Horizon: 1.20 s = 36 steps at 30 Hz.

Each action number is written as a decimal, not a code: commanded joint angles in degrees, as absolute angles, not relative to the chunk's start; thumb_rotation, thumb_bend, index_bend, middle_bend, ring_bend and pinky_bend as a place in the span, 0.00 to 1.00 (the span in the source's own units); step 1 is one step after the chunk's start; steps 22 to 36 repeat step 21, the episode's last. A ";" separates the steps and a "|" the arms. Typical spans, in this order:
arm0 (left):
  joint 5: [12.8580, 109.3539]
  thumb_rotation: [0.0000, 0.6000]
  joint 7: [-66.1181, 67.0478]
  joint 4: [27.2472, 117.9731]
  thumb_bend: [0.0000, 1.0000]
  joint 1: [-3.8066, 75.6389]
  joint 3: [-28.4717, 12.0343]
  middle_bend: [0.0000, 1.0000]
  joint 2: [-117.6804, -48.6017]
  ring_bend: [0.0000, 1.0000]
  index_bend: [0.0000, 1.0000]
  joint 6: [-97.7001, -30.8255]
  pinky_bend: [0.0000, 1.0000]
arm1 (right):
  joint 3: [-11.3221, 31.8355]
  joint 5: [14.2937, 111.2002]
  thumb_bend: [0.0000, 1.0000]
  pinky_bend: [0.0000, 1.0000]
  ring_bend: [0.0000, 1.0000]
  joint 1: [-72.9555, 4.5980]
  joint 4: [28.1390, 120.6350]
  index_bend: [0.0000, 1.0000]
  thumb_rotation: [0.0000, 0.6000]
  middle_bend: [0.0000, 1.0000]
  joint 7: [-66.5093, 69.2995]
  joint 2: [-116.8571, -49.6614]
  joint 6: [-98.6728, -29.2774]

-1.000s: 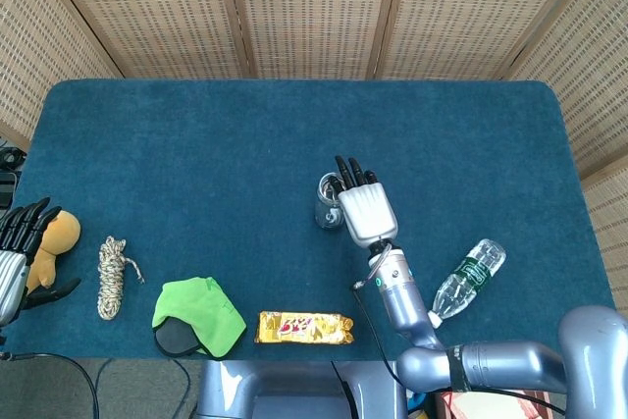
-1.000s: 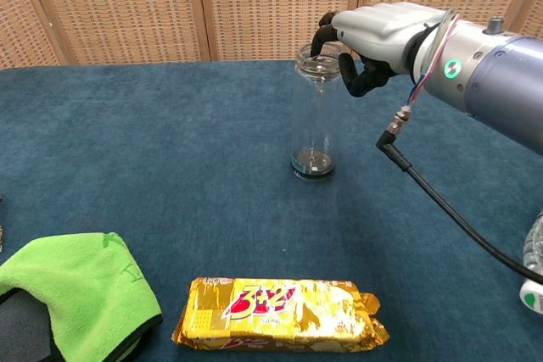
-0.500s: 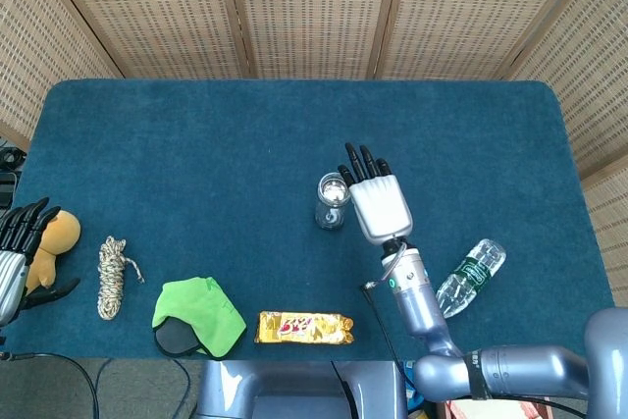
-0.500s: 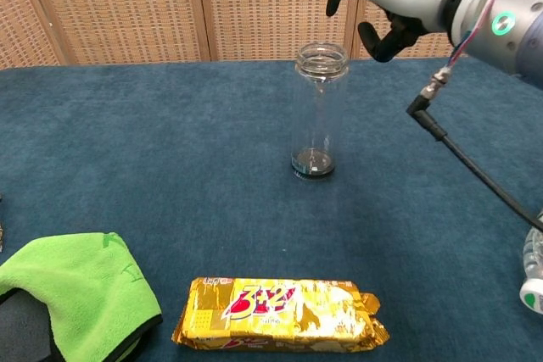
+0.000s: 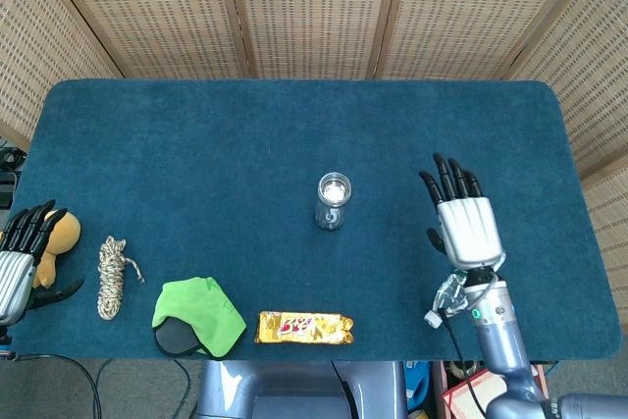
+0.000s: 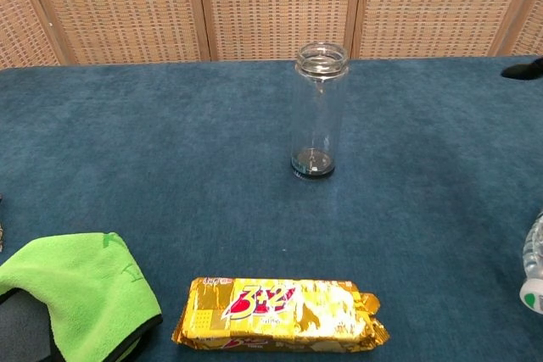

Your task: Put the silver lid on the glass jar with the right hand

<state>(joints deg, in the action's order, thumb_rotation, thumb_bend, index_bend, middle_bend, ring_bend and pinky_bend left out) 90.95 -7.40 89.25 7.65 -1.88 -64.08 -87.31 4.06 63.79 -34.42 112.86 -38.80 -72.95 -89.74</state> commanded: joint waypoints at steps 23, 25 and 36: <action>86.95 1.00 0.09 86.30 0.17 7.41 -1.85 0.00 -68.52 0.00 0.00 -84.39 0.00 | -7.83 76.77 0.01 0.05 0.00 -14.41 91.90 0.00 1.00 0.00 -14.84 -70.41 -93.09; 86.95 1.00 0.09 86.30 0.17 7.41 -1.85 0.00 -68.52 0.00 0.00 -84.39 0.00 | -7.83 76.77 0.01 0.05 0.00 -14.41 91.90 0.00 1.00 0.00 -14.84 -70.41 -93.09; 86.95 1.00 0.09 86.30 0.17 7.41 -1.85 0.00 -68.52 0.00 0.00 -84.39 0.00 | -7.83 76.77 0.01 0.05 0.00 -14.41 91.90 0.00 1.00 0.00 -14.84 -70.41 -93.09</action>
